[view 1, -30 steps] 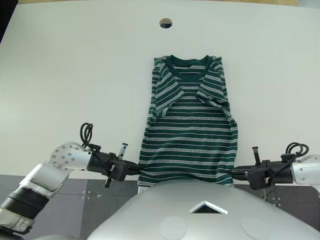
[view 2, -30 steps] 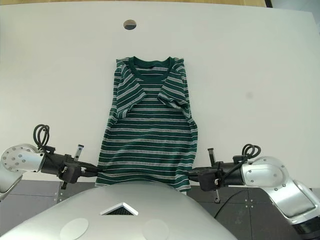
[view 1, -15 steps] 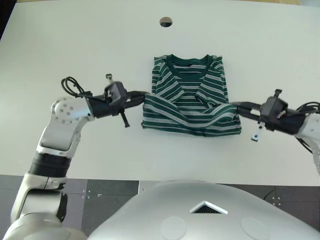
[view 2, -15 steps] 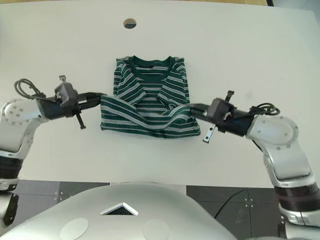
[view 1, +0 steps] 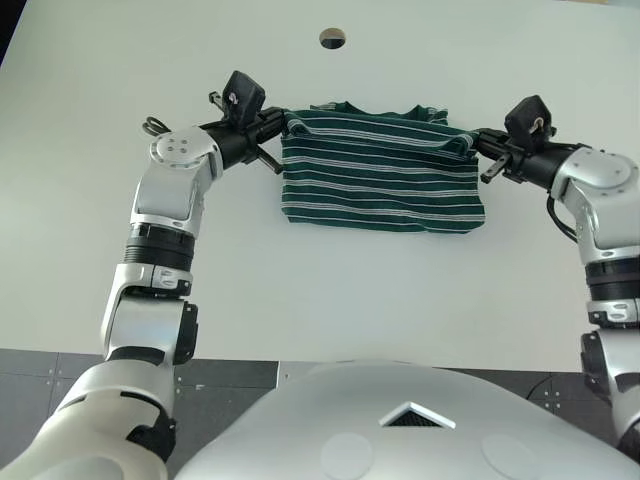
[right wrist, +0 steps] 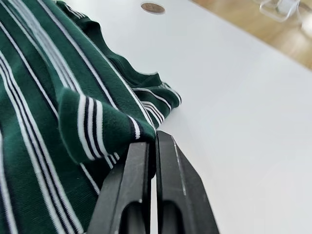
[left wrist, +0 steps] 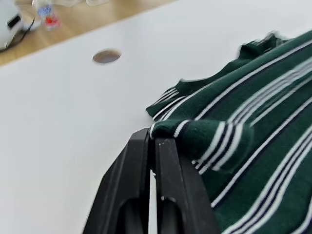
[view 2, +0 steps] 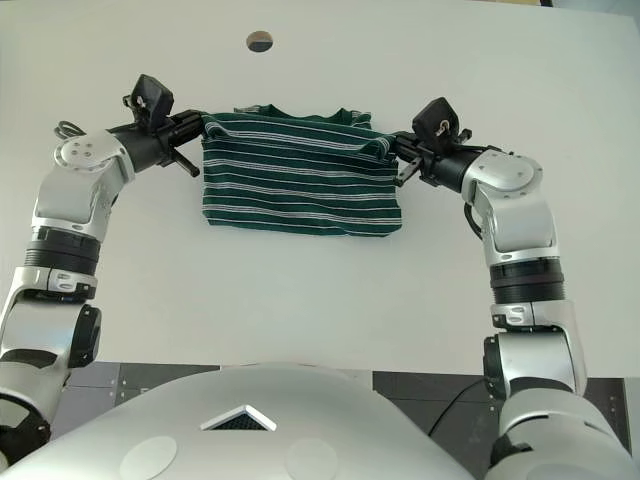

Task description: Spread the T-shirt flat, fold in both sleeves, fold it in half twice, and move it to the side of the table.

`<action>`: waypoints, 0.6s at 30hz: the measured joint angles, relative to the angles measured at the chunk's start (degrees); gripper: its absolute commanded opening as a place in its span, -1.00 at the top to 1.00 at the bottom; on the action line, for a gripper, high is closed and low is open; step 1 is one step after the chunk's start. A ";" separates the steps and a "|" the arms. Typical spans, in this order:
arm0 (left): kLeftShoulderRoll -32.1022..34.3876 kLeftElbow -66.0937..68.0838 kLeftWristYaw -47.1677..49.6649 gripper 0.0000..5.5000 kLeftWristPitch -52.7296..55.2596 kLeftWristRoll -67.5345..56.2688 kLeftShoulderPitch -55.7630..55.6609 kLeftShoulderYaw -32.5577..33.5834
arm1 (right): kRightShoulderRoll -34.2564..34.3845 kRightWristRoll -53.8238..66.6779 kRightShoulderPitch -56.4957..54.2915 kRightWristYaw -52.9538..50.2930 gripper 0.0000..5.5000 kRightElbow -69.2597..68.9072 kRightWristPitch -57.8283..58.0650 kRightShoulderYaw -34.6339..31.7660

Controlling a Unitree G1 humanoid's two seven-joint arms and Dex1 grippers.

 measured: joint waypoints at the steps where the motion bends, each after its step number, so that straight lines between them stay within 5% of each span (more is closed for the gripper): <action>1: -0.62 1.69 0.16 0.85 0.45 0.24 -0.67 0.12 | 0.84 0.14 -0.87 0.70 0.81 1.62 1.21 -0.07; 6: -4.12 11.16 2.33 0.52 2.83 1.12 -6.00 2.50 | 4.69 5.86 -5.80 3.38 0.46 9.77 12.89 -3.70; 11: -7.77 20.72 4.57 0.51 5.38 -2.83 -11.64 9.90 | 8.18 14.93 -13.41 -1.70 0.15 19.78 26.92 -16.01; 18: -8.05 27.86 10.10 0.51 4.52 -3.62 -14.96 15.48 | 8.04 7.67 -13.03 -6.14 0.09 18.73 12.64 -14.35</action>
